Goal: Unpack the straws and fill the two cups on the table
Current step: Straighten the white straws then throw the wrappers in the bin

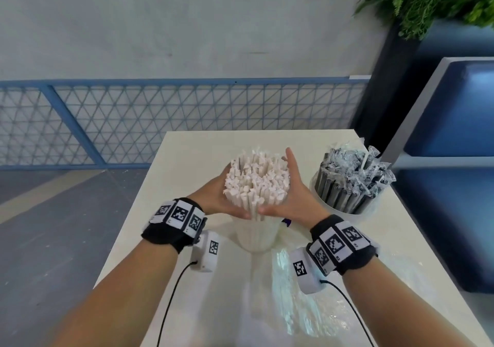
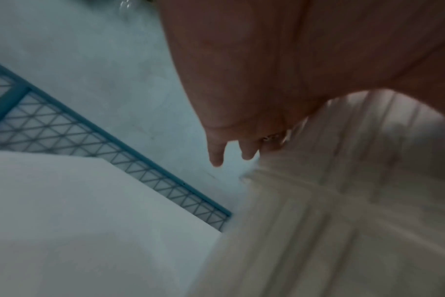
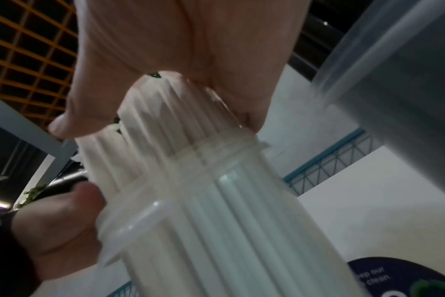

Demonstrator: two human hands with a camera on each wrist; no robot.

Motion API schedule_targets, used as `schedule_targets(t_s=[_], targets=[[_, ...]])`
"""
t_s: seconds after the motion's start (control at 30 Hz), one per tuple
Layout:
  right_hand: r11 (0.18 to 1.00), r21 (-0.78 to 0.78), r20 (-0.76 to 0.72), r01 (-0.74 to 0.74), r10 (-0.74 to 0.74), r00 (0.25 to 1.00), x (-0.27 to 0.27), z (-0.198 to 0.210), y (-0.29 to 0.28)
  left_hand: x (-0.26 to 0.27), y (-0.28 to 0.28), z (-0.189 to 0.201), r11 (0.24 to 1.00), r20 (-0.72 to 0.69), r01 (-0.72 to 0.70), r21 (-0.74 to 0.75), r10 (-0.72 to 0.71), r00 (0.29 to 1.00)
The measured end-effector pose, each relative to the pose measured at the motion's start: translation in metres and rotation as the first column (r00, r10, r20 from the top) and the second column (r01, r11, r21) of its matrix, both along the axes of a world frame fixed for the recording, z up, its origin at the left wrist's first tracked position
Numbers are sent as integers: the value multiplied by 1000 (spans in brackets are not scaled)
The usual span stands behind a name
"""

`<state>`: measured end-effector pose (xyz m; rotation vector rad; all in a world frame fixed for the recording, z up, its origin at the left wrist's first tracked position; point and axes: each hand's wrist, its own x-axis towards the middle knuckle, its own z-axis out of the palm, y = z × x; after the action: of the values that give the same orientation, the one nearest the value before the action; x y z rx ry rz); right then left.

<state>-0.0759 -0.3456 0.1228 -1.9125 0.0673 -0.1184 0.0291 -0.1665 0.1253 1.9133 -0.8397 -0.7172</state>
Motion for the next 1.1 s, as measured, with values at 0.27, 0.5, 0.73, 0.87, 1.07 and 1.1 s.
schedule_targets(t_s=[0.27, 0.5, 0.73, 0.87, 1.07, 1.1], targets=[[988, 54, 204, 147, -155, 967, 12, 0, 13, -7, -23, 3, 927, -2, -197, -318, 207, 978], [981, -73, 328, 177, -144, 934, 10, 21, 14, -14, -19, 18, 935, 64, -166, -312, 195, 979], [891, -196, 503, 409, -267, 822, -35, 9, 7, -75, -10, 26, 718, 410, -434, -544, 679, 609], [852, -341, 395, 397, -253, 883, -66, -13, -10, -123, -40, 21, 840, 484, -294, -455, 511, 710], [702, -711, -244, 29, -285, 927, -99, -62, -52, -138, -108, -43, 932, 433, -48, 360, -122, 893], [677, -734, -333, -50, -296, 895, -102, -70, -56, -140, -116, -57, 894, 413, -22, 447, -185, 892]])
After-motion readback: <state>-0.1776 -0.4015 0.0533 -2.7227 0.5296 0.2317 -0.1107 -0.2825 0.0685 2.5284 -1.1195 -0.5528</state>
